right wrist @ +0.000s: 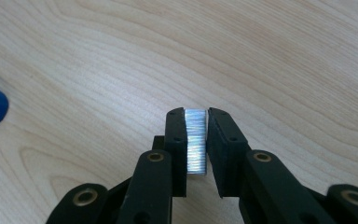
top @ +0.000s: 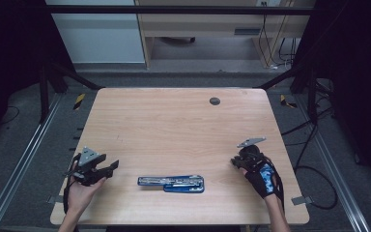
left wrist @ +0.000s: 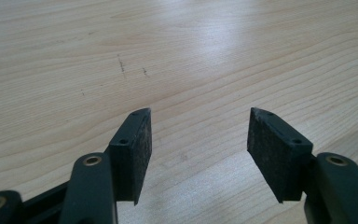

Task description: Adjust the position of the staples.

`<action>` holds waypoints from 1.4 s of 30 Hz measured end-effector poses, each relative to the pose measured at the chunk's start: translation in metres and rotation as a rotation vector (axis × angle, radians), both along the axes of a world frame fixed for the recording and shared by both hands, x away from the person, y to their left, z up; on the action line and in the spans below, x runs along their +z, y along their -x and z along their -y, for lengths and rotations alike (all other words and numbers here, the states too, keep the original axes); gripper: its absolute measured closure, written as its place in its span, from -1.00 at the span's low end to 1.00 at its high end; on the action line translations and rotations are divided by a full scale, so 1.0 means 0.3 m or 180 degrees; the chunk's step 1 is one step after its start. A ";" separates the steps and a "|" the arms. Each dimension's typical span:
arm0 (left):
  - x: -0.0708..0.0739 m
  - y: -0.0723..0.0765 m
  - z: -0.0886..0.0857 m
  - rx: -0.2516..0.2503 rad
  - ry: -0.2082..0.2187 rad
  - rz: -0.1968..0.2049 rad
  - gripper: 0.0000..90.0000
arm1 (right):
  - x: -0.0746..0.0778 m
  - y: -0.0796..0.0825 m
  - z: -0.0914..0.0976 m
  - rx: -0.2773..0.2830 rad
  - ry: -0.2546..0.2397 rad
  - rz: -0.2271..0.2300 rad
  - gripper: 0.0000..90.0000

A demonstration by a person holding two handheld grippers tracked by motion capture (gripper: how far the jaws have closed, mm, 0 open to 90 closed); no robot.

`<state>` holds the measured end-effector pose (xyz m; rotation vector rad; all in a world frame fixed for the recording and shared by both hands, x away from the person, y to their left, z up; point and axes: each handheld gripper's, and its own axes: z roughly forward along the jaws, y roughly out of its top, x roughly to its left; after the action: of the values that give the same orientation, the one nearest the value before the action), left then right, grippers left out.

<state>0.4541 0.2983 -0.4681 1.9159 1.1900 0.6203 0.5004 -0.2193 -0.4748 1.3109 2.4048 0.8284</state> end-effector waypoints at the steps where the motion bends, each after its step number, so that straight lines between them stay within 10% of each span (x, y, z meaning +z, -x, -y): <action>1: 0.000 0.000 0.000 0.0000 0.0000 -0.0004 -0.10 | 0.000 0.003 -0.001 0.0031 0.0026 -0.0008 0.74; 42: 0.001 -0.002 -0.001 -0.0040 -0.0018 -0.0027 -0.10 | 0.001 -0.005 -0.017 0.0152 0.0140 -0.0022 0.74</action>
<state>0.4546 0.2985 -0.4679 1.9310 1.1816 0.6102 0.5018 -0.2142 -0.4746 1.2466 2.4542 0.7801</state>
